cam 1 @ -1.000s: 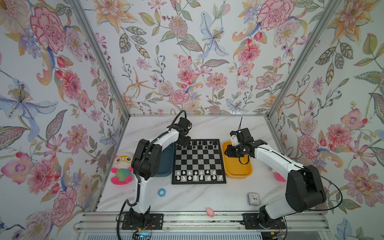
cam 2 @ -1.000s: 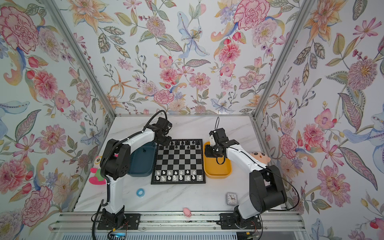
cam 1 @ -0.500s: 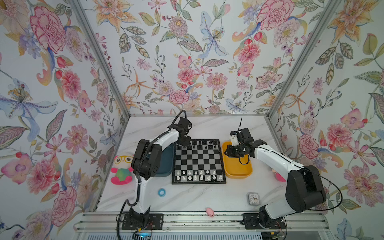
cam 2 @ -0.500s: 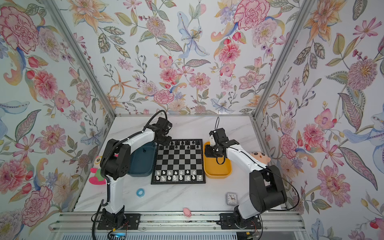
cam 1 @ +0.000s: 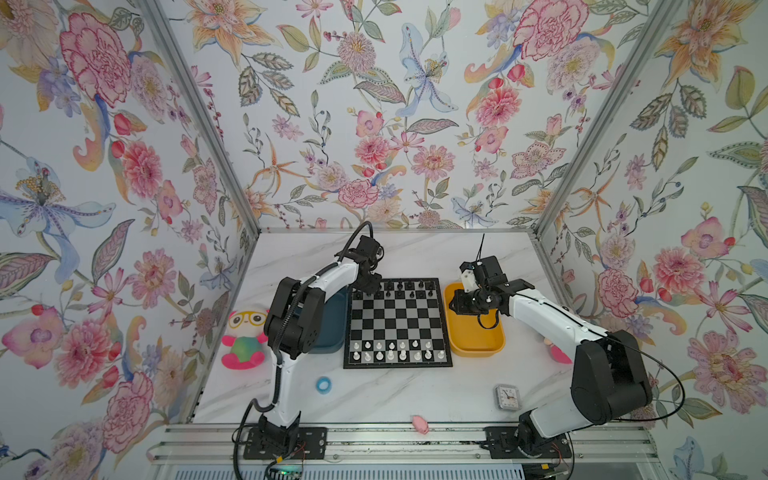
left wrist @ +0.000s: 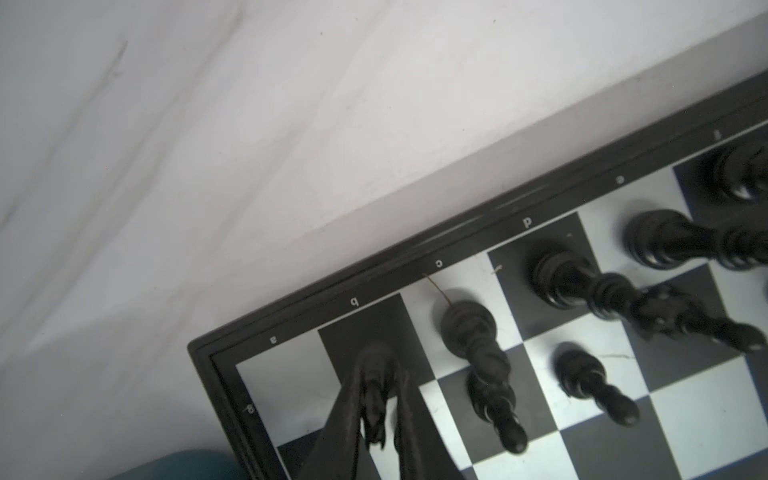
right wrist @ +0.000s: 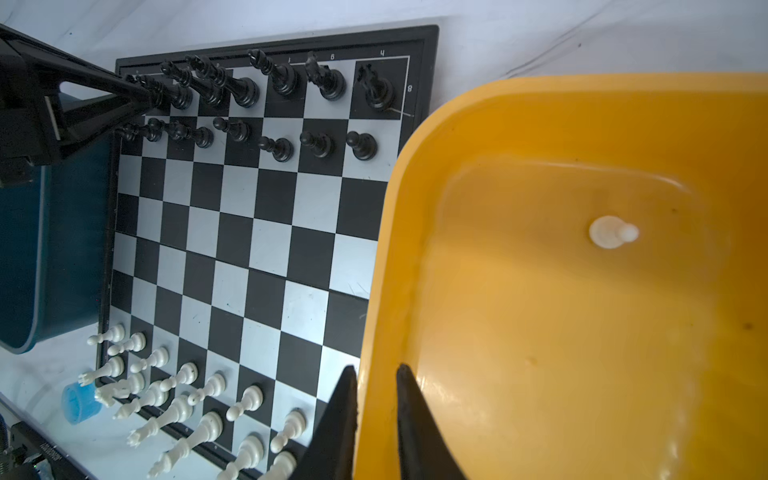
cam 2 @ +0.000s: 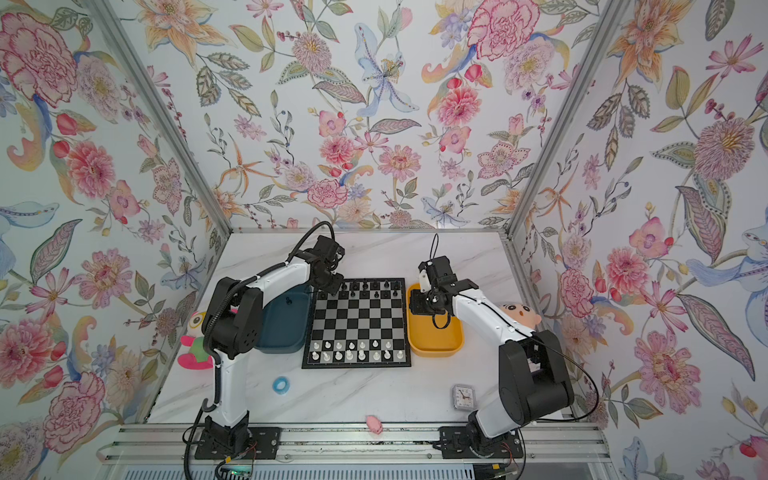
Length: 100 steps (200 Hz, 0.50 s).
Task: Set up the chess pieces on the board
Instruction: 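Lower the black rook onto the far row corner square with the left gripper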
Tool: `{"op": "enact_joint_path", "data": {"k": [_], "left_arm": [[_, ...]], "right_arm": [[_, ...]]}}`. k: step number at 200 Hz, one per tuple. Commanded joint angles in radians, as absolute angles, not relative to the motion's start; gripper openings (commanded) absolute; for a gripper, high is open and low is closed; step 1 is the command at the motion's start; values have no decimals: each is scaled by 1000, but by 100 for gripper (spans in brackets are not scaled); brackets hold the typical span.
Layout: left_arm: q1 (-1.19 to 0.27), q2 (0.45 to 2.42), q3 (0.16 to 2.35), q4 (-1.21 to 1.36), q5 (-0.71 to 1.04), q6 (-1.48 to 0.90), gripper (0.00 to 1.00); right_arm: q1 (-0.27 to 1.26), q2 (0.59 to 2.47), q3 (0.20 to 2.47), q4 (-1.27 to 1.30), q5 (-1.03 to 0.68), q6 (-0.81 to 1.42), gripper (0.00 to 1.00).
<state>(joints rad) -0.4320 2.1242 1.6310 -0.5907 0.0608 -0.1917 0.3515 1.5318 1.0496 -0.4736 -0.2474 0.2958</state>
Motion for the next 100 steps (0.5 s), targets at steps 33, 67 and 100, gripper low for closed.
{"op": "enact_joint_path", "data": {"k": [33,67,100], "left_arm": [[-422,2129,1641,-618,65,-198,23],[-422,2119,1652,-626,57,-199,25],[-422,2097,1655,-625,51,-199,25]], "right_arm": [[348,1533,1042,-460,-249,307,20],[349,1532,1040,-460,-249,306,20],[349,1528,1038,-460,-247,306,20]]}}
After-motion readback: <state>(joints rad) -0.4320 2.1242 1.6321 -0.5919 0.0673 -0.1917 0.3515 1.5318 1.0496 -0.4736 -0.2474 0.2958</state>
